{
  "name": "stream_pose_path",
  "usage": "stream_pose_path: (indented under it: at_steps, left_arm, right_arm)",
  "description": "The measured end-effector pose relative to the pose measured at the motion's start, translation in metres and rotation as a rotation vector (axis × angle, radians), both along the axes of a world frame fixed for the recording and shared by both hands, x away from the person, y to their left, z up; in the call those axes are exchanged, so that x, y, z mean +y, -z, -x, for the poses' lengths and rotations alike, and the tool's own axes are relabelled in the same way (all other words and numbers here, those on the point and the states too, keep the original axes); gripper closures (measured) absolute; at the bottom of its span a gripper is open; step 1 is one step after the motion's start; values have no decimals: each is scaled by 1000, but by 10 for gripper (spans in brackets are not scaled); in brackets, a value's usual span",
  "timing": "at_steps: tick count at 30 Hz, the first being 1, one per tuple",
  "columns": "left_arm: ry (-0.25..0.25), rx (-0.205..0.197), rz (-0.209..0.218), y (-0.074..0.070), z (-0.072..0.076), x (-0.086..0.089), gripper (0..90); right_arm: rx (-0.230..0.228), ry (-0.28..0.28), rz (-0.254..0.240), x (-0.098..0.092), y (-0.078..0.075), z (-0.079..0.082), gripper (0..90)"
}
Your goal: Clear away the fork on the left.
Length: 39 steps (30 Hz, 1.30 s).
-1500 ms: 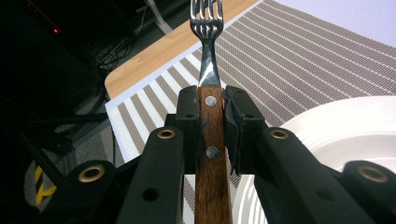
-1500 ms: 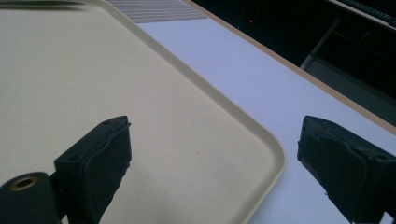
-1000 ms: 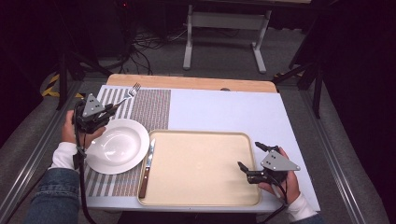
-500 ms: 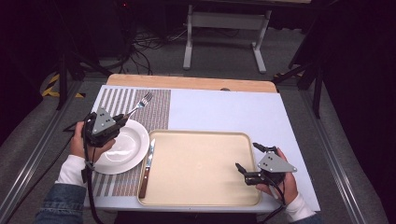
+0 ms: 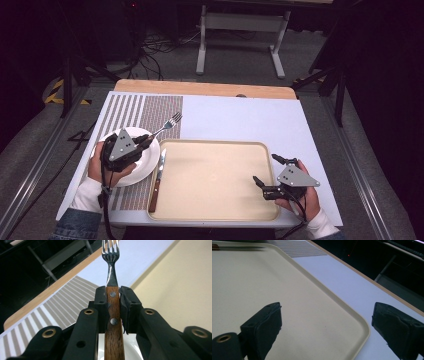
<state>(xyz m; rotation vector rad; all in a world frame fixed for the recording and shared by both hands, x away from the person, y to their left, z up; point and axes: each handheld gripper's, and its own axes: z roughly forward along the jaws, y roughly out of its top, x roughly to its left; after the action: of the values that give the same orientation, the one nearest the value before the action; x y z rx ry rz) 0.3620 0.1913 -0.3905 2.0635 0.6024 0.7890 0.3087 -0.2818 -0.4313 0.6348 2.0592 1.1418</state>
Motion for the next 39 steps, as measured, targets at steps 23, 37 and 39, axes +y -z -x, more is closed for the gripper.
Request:
stream_pose_path:
  at_steps: [23, 37, 39]
  left_arm:
    - [164, 26, -28, 13, 37, -54, 767]
    - [196, 100, -63, 32, 51, -74, 767]
    - [195, 107, -62, 34, 52, -75, 767]
  right_arm:
    - [-20, 6, 11, 0, 1, 7, 101]
    - [-15, 10, -5, -3, 1, 6, 101]
    - [-15, 9, -5, -3, 1, 6, 101]
